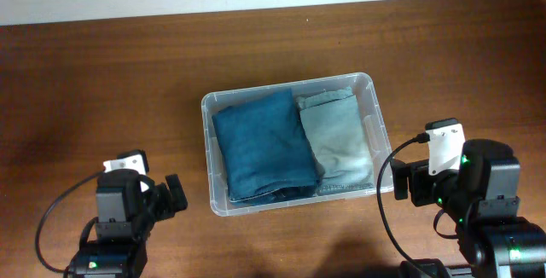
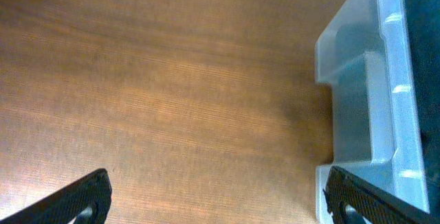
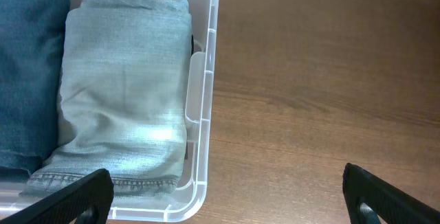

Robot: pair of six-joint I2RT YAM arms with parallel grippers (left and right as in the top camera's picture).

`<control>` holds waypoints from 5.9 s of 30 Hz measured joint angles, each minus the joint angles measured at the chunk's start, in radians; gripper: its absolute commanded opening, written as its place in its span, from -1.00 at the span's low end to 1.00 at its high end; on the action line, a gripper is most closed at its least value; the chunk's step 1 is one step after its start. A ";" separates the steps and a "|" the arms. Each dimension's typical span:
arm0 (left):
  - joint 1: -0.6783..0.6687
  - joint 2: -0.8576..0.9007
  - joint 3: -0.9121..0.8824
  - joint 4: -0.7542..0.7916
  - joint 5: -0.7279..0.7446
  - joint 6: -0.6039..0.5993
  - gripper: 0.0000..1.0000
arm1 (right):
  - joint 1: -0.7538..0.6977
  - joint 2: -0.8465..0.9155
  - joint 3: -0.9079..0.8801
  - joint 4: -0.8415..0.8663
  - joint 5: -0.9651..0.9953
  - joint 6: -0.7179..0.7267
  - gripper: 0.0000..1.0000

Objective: Pack container

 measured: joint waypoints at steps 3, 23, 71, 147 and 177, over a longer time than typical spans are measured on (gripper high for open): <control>0.000 0.000 0.000 -0.031 0.000 0.000 0.99 | 0.000 0.014 0.000 0.000 0.000 0.000 0.97; 0.000 0.000 0.000 -0.036 0.000 0.000 0.99 | 0.000 -0.477 -0.354 0.372 -0.012 -0.008 0.97; 0.000 0.000 0.000 -0.035 0.000 0.000 0.99 | 0.000 -0.717 -0.968 0.984 -0.019 -0.015 0.97; -0.009 -0.699 -0.664 0.747 0.091 0.523 0.99 | 0.000 -0.718 -0.968 0.980 -0.019 -0.008 0.97; -0.009 -0.699 -0.664 0.747 0.091 0.524 0.99 | 0.000 -0.718 -0.968 0.980 -0.019 -0.008 0.97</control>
